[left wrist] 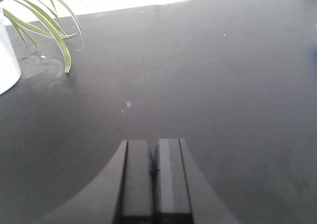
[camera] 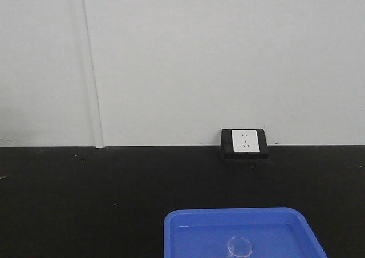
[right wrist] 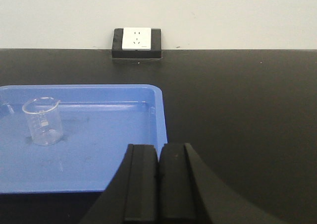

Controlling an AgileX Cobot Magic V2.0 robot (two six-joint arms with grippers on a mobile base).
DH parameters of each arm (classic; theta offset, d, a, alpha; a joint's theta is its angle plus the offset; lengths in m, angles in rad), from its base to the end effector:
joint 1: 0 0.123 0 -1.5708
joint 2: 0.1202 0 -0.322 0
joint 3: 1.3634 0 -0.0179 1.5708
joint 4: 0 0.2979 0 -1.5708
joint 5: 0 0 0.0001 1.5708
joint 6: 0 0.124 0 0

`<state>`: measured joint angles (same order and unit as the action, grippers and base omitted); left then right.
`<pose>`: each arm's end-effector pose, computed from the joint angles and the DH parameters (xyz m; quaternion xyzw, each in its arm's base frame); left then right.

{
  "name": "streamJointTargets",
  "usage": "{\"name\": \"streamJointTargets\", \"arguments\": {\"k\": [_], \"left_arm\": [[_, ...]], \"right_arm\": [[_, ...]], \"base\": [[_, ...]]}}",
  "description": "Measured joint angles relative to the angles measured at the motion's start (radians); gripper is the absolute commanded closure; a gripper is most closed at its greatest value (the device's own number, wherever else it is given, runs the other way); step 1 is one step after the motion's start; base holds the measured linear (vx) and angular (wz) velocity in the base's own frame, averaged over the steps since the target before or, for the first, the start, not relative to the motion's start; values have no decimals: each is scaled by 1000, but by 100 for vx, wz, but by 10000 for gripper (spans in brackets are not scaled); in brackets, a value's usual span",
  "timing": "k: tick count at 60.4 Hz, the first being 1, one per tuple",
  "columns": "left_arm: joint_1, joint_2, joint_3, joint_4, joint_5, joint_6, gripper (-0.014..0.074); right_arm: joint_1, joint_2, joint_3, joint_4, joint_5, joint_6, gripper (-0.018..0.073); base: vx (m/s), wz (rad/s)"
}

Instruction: Move beaker to silver tray on left bench

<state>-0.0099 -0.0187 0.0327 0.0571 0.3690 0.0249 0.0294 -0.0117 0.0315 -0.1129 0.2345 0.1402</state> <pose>0.0941 0.0016 0.1591 0.0292 0.8029 0.0286 0.5947 0.0982 -0.0004 0.1753 0.0088 0.7631 0.0093 0.6461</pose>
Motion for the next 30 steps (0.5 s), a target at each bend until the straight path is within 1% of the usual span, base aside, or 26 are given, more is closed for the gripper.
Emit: {"name": "streamJointTargets", "arguments": {"k": [30], "left_arm": [[0, 0, 0, 0, 0, 0, 595]], "right_arm": [[0, 0, 0, 0, 0, 0, 570]], "base": [[0, 0]]}}
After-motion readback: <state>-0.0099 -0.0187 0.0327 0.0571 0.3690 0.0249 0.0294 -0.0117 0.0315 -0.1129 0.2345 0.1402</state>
